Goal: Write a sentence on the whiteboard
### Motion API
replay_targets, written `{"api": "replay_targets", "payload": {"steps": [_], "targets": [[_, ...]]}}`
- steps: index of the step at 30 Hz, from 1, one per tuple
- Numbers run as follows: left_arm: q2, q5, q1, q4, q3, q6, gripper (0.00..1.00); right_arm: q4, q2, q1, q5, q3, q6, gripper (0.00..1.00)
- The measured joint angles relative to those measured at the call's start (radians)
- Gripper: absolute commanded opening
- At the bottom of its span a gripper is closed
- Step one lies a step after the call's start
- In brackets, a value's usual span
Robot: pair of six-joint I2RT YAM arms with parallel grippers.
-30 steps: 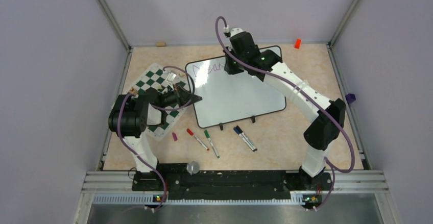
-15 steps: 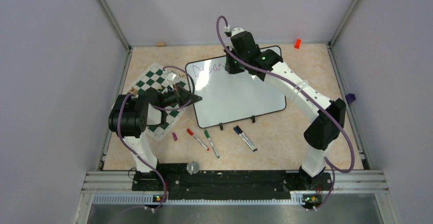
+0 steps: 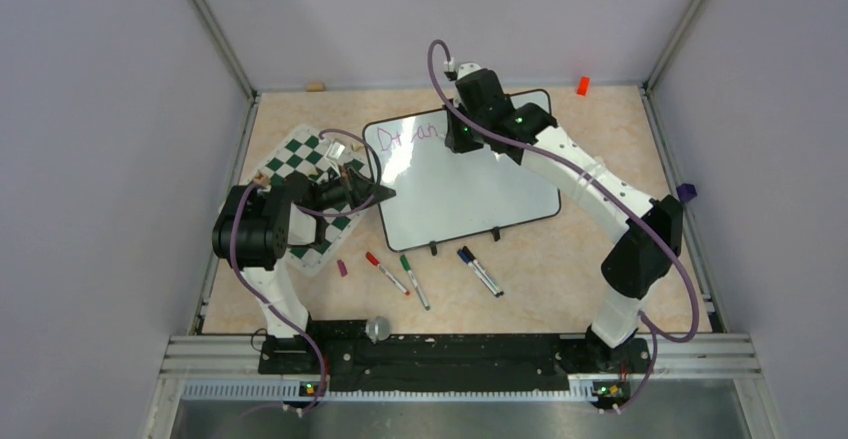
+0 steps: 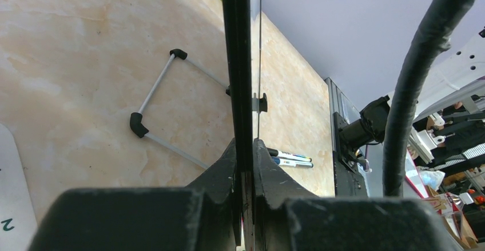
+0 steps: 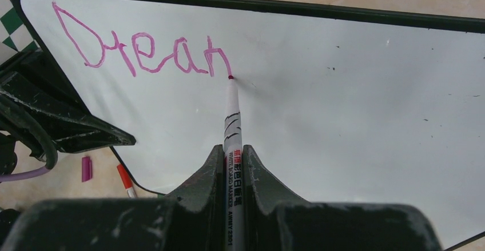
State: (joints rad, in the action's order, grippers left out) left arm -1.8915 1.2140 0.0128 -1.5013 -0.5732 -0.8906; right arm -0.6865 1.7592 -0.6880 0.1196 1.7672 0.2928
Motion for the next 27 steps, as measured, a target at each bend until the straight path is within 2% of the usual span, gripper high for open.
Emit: {"api": "replay_targets", "payload": {"steps": [27], "targets": [[0.000, 0.000, 0.000, 0.001, 0.000, 0.000, 0.00, -0.039, 0.051, 0.016, -0.004, 0.114, -0.005, 0.00]]}}
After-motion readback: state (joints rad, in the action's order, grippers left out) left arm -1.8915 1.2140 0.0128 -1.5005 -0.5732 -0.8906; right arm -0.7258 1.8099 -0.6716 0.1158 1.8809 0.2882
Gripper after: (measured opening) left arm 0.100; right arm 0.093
